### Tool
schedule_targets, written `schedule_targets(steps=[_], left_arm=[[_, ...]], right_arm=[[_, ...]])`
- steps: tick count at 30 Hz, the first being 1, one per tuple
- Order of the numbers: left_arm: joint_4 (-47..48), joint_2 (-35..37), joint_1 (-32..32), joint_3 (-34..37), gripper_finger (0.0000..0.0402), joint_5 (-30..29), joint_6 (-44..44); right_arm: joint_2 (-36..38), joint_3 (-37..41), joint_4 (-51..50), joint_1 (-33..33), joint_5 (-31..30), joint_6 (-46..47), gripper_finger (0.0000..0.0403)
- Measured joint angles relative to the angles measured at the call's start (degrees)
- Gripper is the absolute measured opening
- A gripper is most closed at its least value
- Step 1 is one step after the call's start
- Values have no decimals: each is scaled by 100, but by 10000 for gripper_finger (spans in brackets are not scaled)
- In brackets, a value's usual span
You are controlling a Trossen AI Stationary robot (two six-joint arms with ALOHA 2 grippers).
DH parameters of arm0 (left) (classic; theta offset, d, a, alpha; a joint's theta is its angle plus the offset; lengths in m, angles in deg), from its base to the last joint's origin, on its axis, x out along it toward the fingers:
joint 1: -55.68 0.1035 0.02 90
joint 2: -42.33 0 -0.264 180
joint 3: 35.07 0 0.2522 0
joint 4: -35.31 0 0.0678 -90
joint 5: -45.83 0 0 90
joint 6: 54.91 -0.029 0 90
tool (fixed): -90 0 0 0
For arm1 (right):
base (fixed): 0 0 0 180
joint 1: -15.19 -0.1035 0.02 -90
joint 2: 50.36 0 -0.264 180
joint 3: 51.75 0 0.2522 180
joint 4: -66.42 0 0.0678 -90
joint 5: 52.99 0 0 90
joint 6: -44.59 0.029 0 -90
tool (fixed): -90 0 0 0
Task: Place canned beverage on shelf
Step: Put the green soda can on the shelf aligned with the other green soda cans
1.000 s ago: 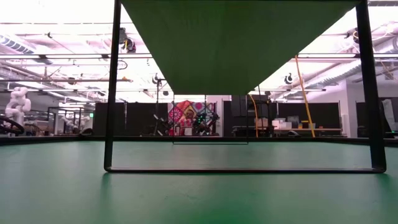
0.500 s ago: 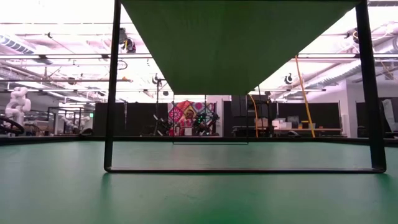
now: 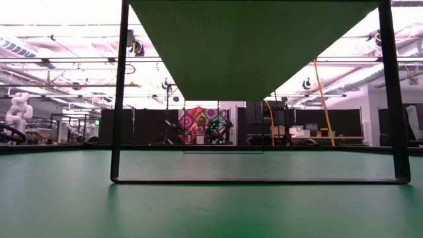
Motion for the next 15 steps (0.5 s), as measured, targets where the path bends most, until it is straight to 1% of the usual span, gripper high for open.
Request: schedule_targets(steps=[2, 3, 6, 12, 15], left_arm=[[4, 9, 36, 1, 394, 188, 142], [8, 9, 50, 1, 394, 229, 147], [13, 9, 54, 1, 393, 365, 142], [101, -76, 103, 0, 393, 355, 149], [110, -128, 184, 2, 393, 362, 164]], right_arm=[[-16, 6, -68, 0, 272, -275, 299], [-18, 13, -114, -4, 314, -354, 299], [-18, 15, -150, -2, 314, -559, 299], [-14, 15, -124, 0, 259, -1088, 299], [-16, 15, -125, 0, 427, -1227, 299]])
